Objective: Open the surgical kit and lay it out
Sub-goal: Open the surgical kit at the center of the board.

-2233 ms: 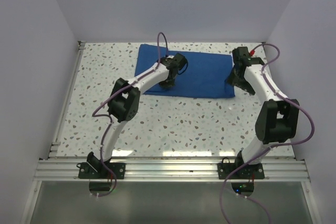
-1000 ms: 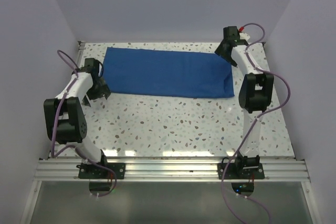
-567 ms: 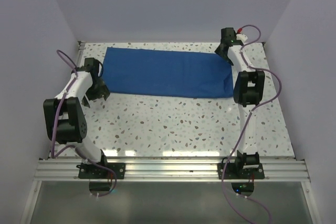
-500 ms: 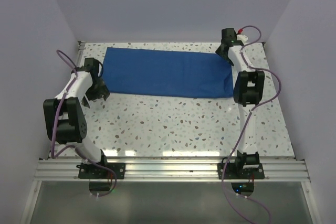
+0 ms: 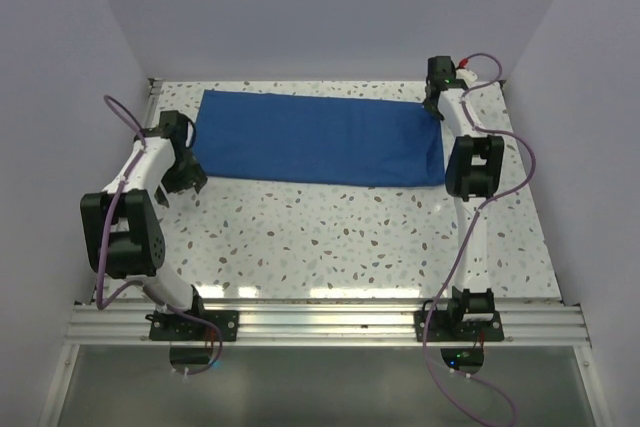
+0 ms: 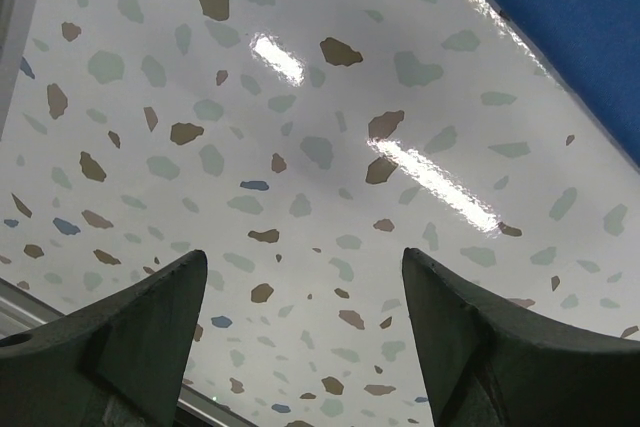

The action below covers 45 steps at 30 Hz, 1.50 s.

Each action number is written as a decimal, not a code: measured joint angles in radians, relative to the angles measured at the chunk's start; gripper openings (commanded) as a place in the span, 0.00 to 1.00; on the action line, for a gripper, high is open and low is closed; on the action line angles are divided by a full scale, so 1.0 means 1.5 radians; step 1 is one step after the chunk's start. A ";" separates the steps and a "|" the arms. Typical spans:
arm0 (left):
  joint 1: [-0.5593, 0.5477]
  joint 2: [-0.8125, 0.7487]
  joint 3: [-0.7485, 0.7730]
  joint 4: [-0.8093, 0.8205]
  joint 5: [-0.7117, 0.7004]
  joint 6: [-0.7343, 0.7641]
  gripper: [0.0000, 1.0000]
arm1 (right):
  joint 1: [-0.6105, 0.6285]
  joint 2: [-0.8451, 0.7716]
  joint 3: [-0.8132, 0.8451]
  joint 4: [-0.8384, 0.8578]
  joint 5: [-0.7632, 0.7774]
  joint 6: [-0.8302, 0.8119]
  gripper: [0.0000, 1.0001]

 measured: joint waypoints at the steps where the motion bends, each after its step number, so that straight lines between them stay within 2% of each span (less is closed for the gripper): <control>1: 0.000 -0.001 -0.001 0.000 0.000 -0.001 0.82 | 0.000 0.000 0.000 0.000 -0.001 0.001 0.01; 9: 0.000 -0.022 -0.030 0.001 0.000 -0.006 0.83 | -0.001 -0.006 -0.014 0.014 -0.009 -0.003 0.00; 14: 0.000 -0.047 -0.032 0.001 0.000 -0.005 0.88 | -0.002 -0.061 -0.100 0.076 -0.036 -0.007 0.00; 19: 0.000 -0.124 -0.032 -0.005 0.000 0.002 0.91 | 0.013 -0.150 -0.196 0.137 -0.068 -0.018 0.00; 24: 0.000 -0.210 -0.033 -0.007 0.005 0.026 0.92 | 0.080 -0.221 -0.213 0.155 -0.079 -0.032 0.00; 31: 0.000 -0.307 -0.100 0.001 0.060 0.047 0.91 | 0.211 -0.353 -0.330 0.157 -0.084 -0.048 0.00; 35: 0.000 -0.350 -0.142 -0.001 0.091 0.047 0.91 | 0.244 -0.422 -0.407 0.144 -0.100 -0.066 0.00; 40: 0.000 -0.422 -0.169 -0.008 0.092 0.038 0.89 | 0.294 -0.595 -0.595 0.098 -0.115 -0.073 0.00; 42: 0.000 -0.456 -0.184 -0.008 0.083 0.029 0.88 | 0.334 -0.731 -0.707 0.062 -0.118 -0.056 0.00; 45: 0.000 -0.509 -0.198 -0.018 0.061 0.010 0.88 | 0.382 -0.998 -0.848 -0.021 -0.136 -0.002 0.00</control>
